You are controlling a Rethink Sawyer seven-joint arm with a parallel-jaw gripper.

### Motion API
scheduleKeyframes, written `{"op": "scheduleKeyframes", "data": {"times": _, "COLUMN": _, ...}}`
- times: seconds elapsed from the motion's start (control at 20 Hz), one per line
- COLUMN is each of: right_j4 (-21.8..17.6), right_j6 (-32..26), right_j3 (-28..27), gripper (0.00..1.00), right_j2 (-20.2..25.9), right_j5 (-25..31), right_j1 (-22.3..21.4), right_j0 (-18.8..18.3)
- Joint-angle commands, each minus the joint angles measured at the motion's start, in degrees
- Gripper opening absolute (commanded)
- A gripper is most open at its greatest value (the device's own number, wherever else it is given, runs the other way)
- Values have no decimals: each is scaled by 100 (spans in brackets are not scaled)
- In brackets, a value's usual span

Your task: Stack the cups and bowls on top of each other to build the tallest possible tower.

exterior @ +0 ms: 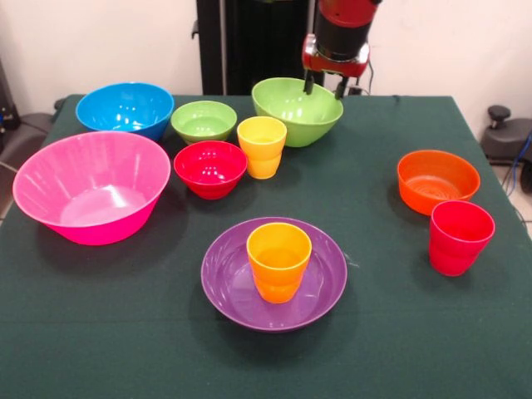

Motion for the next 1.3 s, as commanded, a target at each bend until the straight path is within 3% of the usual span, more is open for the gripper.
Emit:
{"op": "scheduleKeyframes", "data": {"times": 0.05, "right_j4": -155, "right_j6": -114, "right_j3": -186, "gripper": 100, "right_j2": 540, "right_j5": -166, "right_j1": -365, "right_j0": -138}}
{"op": "scheduleKeyframes", "data": {"times": 0.55, "right_j4": -129, "right_j6": -176, "right_j3": -177, "gripper": 100, "right_j2": 622, "right_j5": -28, "right_j1": -467, "right_j0": -197}}
{"op": "scheduleKeyframes", "data": {"times": 0.9, "right_j4": -241, "right_j6": -34, "right_j3": -439, "gripper": 100, "right_j2": 515, "right_j5": -293, "right_j1": -86, "right_j0": -80}}
{"op": "scheduleKeyframes", "data": {"times": 1.3, "right_j4": -95, "right_j6": 174, "right_j3": -581, "gripper": 100, "right_j2": 532, "right_j5": -366, "right_j1": 65, "right_j0": 122}}
